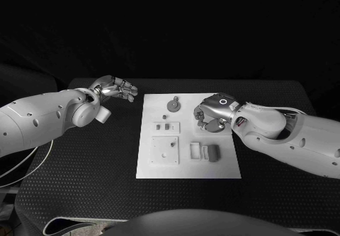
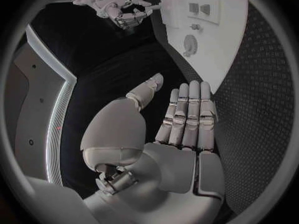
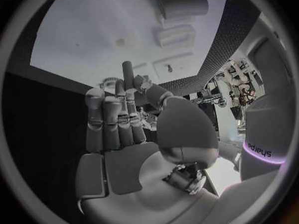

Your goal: Assemble the parts on the task board

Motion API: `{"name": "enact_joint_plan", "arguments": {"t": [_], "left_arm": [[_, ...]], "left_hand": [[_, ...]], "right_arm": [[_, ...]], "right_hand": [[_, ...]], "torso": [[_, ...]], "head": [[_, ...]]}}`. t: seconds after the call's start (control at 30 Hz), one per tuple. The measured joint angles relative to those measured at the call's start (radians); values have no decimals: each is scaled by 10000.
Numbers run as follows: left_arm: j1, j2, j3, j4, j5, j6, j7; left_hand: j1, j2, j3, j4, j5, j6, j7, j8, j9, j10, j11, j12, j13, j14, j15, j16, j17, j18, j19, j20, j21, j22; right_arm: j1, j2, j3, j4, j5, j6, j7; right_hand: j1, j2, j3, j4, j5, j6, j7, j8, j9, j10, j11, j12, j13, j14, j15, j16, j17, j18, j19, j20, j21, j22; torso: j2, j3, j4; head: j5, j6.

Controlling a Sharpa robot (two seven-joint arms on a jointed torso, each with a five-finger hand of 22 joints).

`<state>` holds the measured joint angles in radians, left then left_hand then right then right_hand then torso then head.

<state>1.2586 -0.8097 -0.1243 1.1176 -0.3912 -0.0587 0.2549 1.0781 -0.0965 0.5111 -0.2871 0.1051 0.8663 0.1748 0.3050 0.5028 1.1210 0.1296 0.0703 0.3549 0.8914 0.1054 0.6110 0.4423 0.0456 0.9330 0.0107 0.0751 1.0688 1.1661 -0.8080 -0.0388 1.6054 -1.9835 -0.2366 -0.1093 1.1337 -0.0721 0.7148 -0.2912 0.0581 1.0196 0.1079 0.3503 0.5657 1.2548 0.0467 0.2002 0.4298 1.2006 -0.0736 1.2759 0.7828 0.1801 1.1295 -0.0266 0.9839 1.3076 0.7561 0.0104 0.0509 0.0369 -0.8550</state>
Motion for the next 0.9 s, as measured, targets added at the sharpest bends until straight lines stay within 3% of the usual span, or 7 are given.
{"name": "enact_joint_plan", "arguments": {"t": [0.13, 0.3, 0.63, 0.8, 0.9], "left_arm": [[0, 3, 0, -1, 0, 1, 0], [0, 20, 0, -13, 1, 1, 0], [0, 66, 0, -44, 10, 0, 0], [1, 97, 0, -24, 13, -1, 0], [2, 93, 1, -28, 17, -2, -1]], "left_hand": [[0, 0, 0, 0, 0, 0, 0, 0, 1, 0, 0, 0, 0, 0, 0, 0, 0, 0, 0, 0, 0, 1], [0, 0, 0, 0, 0, 0, 0, 0, -8, 0, 0, 0, -9, 0, 0, 0, 0, -1, 0, 0, 0, 1], [2, -1, 0, 0, 0, 0, 0, 0, -7, 0, 0, 0, -18, 0, 0, 0, 8, 0, 0, 0, 0, -4], [2, -1, 0, 0, 0, 0, 0, 0, -7, 0, 0, 0, -19, 0, 0, 0, 18, -1, 0, 0, 0, -7], [2, -2, 0, 0, 0, 0, 0, 0, -7, 0, 0, 0, -18, 0, 0, 0, 18, -1, 0, 0, 0, -7]], "right_arm": [[61, -29, 96, 295, 60, 0, 0], [67, 137, 96, 670, 175, 12, 1], [66, 1048, 91, 1133, 358, 147, 72], [72, 1432, -20, 1028, 457, 230, 131], [80, 1673, -185, 902, 501, 271, 163]], "right_hand": [[0, 0, -1, 0, 39, 33, -33, 0, 7, 1, 1, 0, 0, 4, -2, 0, 0, -15, 1, 2, 0, 0], [0, 0, 0, -3, 39, 33, -34, -1, 15, 3, 2, 0, 0, 14, -9, 0, 0, -16, 1, 3, 0, 0], [1, -1, -1, -5, 38, 31, -35, -3, 14, 15, 12, 0, 0, 41, 6, -37, 1, -20, 11, -53, -1, 0], [1, -1, 28, 25, 37, 30, -36, -12, 14, 18, 12, 0, 0, 72, 1, -37, -9, -25, 13, -55, -1, 0], [1, -1, 29, 25, 37, 29, -36, -13, 14, 18, 12, 0, 0, 73, 1, -37, -9, -25, 13, -55, -1, 0]], "torso": [[-1, 0, -2], [-5, -1, -3], [-5, -9, 9], [-5, -28, 23], [-4, -32, 28]], "head": [[18, 8], [78, 21], [371, 13], [453, -21], [513, -45]]}}
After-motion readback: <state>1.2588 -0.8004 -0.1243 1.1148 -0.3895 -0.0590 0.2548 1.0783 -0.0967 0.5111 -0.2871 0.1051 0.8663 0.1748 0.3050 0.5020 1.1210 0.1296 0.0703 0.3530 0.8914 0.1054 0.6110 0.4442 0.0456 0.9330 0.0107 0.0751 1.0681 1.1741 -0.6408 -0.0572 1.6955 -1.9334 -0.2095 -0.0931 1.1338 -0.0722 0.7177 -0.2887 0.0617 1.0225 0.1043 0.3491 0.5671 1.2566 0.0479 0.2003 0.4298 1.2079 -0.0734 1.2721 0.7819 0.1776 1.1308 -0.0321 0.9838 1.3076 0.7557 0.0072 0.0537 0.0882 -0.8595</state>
